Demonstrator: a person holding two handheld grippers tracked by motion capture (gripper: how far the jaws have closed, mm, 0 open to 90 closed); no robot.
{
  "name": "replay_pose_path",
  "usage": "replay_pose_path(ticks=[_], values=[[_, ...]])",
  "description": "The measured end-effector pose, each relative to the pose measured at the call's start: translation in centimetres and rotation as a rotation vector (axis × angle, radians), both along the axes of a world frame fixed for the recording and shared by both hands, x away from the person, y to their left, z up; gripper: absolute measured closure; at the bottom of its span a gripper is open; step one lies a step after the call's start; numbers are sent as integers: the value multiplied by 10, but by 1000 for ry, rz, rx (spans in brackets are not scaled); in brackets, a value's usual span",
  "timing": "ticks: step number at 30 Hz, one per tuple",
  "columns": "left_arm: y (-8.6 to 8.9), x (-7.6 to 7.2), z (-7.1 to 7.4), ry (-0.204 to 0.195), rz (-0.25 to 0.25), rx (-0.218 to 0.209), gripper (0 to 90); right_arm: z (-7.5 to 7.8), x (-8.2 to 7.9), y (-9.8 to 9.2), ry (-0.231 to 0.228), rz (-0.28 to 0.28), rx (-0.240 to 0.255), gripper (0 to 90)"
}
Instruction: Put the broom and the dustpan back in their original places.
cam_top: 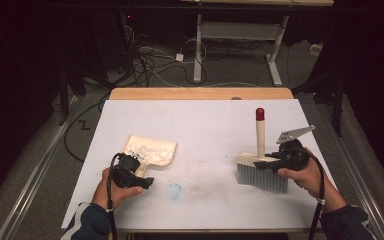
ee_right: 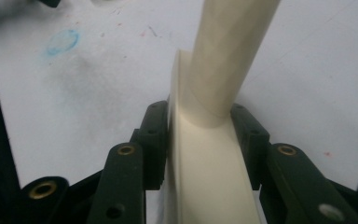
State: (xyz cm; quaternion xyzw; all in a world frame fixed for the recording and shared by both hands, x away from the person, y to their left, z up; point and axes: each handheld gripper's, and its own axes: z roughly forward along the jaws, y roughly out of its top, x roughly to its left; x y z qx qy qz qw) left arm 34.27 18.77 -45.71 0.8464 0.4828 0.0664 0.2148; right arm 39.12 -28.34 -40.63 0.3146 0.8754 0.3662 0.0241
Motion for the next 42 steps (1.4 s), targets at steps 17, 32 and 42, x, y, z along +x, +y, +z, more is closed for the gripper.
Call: replay_pose_path(ticks=[17,32,42], values=[[10,-40,4,-356,-114,-58,204,-3,43,5,-7,-140,-137,459],[3,-49,2,-468,-123,-75,208,5,43,-4,-210,-348,-146,373],[-2,-56,-2,-544,-172,-17,194,37,4,4,-486,-328,45,315]])
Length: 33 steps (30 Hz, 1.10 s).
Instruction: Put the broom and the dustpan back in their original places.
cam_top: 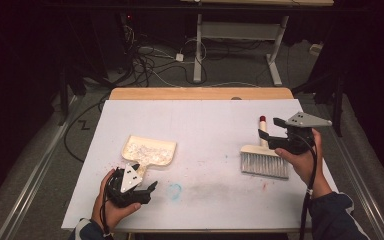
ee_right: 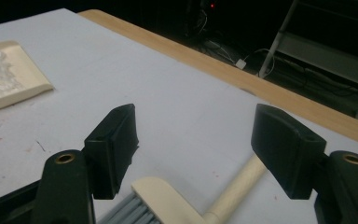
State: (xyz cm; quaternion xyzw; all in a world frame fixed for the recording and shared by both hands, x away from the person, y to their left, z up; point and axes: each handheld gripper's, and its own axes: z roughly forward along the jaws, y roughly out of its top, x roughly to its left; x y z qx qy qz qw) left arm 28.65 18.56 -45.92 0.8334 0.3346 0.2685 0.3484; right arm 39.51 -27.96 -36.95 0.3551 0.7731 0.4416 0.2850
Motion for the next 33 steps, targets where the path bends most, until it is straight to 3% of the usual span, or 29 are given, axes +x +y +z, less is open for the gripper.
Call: replay_pose_path(ticks=[8,10,17,26,33], values=[[-4,-4,-3,-14,-28,20,189,12,-36,1,-131,5,9,254],[-4,-4,-4,-20,-25,25,186,13,-42,0,-147,12,35,236],[-2,-4,-2,-41,-21,10,185,9,-66,-2,-194,19,27,232],[-2,-4,-3,-45,-19,20,184,-14,-89,-8,-209,28,11,229],[-2,0,-5,-39,-13,30,184,-39,-96,-18,-208,9,-52,232]])
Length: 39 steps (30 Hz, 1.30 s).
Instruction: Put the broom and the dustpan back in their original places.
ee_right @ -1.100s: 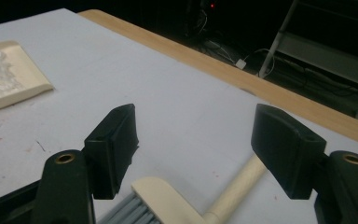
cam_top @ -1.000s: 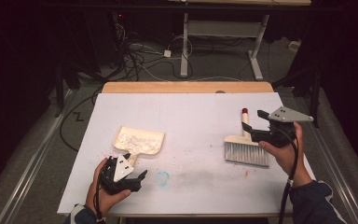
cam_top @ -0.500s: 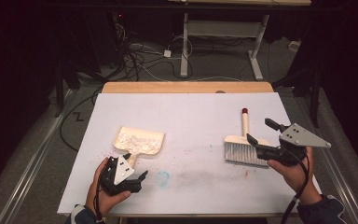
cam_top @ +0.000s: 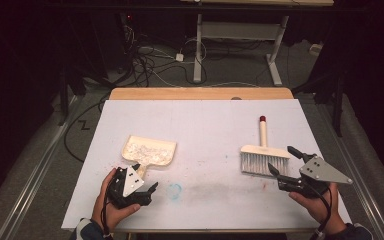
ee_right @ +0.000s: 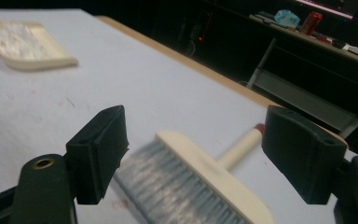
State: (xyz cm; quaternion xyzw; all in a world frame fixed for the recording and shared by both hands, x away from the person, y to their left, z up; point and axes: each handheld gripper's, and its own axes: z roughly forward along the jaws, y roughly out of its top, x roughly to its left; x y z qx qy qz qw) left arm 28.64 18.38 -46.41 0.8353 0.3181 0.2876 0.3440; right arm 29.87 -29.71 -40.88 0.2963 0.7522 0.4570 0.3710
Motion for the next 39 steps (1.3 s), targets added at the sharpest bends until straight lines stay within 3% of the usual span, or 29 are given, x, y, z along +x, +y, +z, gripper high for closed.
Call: replay_pose_path(ticks=[2,7,13,18,22,34,39], values=[[0,1,0,3,-4,-4,184,-6,-2,-3,-5,-9,-23,235],[1,2,-1,9,14,7,169,-26,-9,-8,44,-22,-27,234],[0,-1,-1,-2,12,24,169,-39,-16,-5,104,19,-18,215],[-2,-2,-1,-14,3,26,169,-39,-16,-5,110,30,2,218],[-1,-3,-4,-4,-2,50,169,-35,-17,-2,90,24,-10,217],[-4,-1,-5,-7,-1,67,169,-33,-22,2,79,35,-23,216],[-6,-1,-7,-5,-7,87,169,-32,-22,4,74,12,-59,216]])
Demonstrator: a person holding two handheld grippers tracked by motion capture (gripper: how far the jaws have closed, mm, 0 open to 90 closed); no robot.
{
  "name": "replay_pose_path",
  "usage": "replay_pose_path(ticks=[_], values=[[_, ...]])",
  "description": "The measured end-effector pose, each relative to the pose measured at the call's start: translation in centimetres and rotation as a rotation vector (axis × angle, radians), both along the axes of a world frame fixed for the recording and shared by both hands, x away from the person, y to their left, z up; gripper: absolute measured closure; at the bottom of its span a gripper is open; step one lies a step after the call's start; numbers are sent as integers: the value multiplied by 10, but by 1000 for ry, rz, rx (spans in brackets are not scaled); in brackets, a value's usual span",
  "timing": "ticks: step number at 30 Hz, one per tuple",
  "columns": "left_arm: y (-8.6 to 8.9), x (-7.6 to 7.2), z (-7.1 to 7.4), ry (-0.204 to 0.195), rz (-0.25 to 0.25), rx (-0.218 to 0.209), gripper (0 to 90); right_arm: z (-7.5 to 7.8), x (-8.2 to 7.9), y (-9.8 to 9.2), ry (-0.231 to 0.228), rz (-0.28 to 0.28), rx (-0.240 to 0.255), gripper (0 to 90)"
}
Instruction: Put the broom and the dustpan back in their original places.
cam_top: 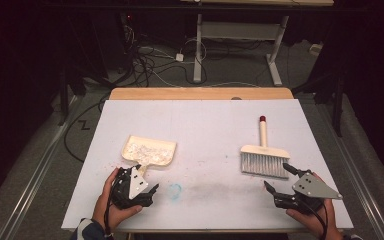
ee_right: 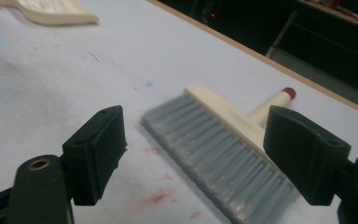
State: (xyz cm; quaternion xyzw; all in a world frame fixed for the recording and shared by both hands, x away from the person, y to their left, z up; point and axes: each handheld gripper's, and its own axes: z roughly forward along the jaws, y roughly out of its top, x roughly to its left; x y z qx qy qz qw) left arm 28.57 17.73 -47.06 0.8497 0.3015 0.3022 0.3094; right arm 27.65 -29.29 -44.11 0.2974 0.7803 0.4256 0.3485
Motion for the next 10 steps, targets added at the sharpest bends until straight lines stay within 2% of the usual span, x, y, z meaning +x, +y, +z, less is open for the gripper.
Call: replay_pose_path(ticks=[3,10], values=[[-1,1,0,0,0,-2,169,0,0,1,-6,-11,-20,218],[-5,2,0,12,-13,1,168,2,0,-2,-16,-20,-21,219]])
